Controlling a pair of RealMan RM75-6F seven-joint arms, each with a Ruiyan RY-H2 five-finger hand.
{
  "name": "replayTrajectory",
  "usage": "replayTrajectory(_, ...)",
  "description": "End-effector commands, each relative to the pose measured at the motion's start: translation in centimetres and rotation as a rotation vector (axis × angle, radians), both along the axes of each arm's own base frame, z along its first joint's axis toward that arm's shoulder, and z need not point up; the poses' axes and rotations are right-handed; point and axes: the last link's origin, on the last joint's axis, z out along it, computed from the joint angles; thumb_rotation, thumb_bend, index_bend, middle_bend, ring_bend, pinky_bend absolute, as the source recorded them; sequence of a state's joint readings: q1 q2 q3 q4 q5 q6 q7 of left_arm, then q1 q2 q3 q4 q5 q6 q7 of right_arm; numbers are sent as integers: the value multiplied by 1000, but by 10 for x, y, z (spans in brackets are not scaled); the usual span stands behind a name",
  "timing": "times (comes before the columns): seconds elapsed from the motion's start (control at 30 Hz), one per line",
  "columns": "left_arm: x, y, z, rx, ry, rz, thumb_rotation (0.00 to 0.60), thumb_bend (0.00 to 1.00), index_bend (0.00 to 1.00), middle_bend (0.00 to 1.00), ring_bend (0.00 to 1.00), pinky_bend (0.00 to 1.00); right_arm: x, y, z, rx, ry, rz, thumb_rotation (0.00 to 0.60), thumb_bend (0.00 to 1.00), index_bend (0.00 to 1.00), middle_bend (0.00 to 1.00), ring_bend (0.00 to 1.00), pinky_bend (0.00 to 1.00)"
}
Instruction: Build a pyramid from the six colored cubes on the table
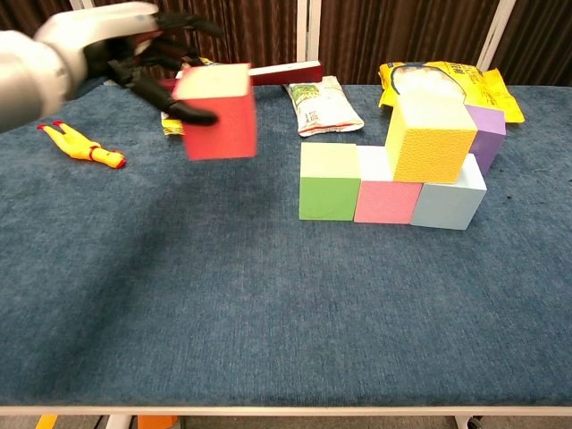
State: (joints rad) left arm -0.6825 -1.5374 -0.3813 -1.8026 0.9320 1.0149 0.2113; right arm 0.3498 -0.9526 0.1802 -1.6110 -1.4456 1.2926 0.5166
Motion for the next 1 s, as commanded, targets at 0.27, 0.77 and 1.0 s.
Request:
replayTrajectory(0.27, 52, 12, -26, -26, -65, 77, 600, 225, 91, 548, 136, 94, 7, -1, 9, -18, -19, 21, 600, 0, 0, 27, 0, 0)
replayTrajectory(0.77, 78, 5, -60, -28, -60, 61, 600, 204, 90, 566, 157, 91, 7, -7, 7, -7, -49, 23, 600, 0, 0, 25, 0, 0)
replayTrajectory(1.0, 84, 3, -72, -48, -53, 26, 600, 205, 90, 573, 162, 91, -1, -8, 6, 7, -70, -3, 600, 0, 0, 26, 0, 0)
